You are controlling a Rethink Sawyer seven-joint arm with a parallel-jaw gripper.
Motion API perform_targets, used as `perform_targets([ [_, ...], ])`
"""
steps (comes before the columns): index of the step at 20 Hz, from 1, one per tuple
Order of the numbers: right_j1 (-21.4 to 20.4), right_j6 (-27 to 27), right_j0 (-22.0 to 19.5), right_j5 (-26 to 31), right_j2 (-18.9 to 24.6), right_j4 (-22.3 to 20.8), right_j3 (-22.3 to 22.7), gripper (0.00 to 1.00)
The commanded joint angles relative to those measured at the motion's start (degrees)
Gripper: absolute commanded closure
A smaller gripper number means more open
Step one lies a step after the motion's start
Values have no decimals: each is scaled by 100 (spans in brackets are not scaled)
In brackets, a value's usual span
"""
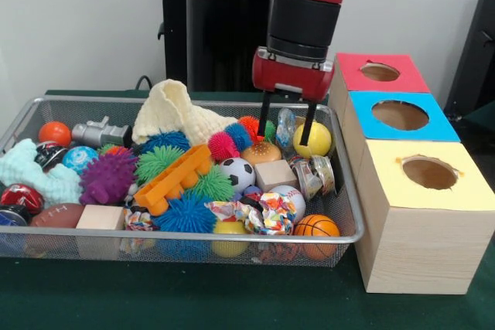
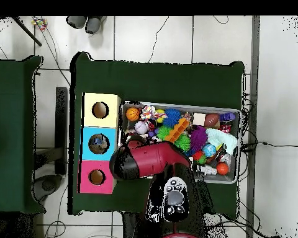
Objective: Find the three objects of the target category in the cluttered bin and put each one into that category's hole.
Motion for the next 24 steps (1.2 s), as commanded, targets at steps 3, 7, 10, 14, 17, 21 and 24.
perform_targets([
  [3,304,707,468,-556,-215,-119,497,0],
  [7,352,701,508,-758,-226,-50,584,0],
  [10,307,631,420,-930,-180,-102,732,0],
  [14,182,461,204,-1060,-73,-237,966,0],
  [17,150,363,101,-1122,-61,-317,1065,0],
  [21,144,316,69,-1196,-107,-381,1135,0],
  [24,209,361,128,-1253,-181,-390,1118,0],
])
